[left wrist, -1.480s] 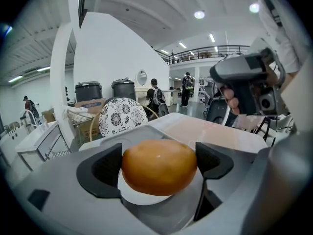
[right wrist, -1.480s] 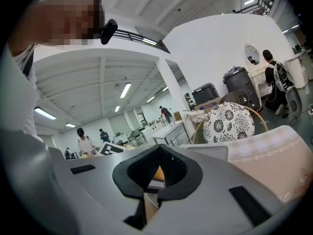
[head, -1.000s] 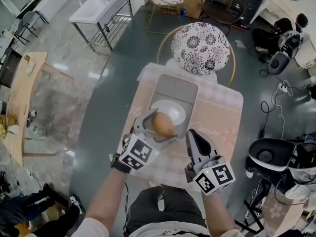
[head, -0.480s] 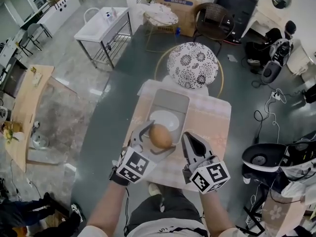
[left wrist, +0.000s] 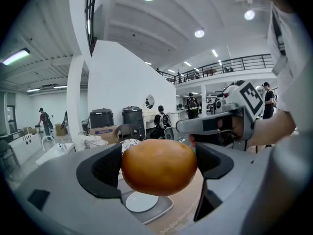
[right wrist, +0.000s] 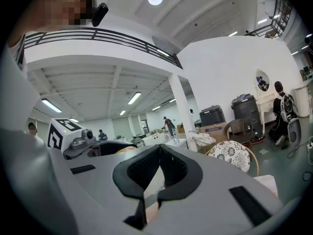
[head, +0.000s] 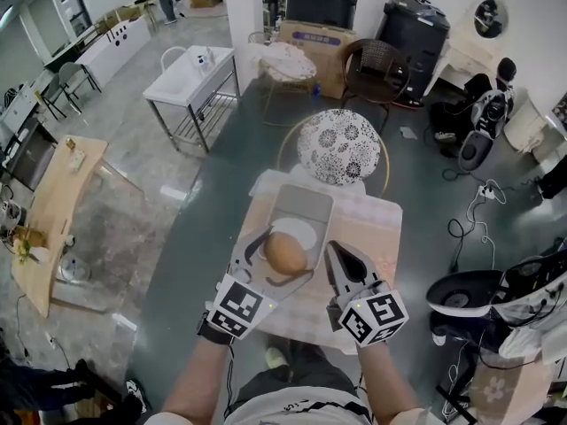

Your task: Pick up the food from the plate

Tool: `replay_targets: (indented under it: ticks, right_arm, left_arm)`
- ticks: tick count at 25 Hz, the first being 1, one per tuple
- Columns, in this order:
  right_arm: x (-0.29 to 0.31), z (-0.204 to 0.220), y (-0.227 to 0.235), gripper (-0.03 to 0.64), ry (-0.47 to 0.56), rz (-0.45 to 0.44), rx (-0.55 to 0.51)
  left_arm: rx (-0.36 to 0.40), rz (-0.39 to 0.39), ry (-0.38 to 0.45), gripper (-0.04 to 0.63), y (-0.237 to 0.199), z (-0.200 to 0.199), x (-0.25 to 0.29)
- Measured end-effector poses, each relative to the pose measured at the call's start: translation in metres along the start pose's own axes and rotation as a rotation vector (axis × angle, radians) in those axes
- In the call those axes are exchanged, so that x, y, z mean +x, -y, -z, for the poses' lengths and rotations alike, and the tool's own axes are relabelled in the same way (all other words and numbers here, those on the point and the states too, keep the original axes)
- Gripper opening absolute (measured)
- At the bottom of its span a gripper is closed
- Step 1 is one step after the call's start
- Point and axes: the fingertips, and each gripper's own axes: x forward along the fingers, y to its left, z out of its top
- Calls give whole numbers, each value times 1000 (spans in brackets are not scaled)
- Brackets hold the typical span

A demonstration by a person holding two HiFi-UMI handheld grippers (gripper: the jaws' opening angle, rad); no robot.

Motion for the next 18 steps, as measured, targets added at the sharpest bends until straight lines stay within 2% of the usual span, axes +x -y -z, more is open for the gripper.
replay_targets:
  ticks: [8,18]
  right_arm:
    - [-12,-40,-20,15,61,-6,-50]
    - [-25,-61,-40,14,79,-11,-97]
  left_arm:
    - [11,-48,56,479,11,-33,-20]
    - [19,-83,113,479,16,-60,-46]
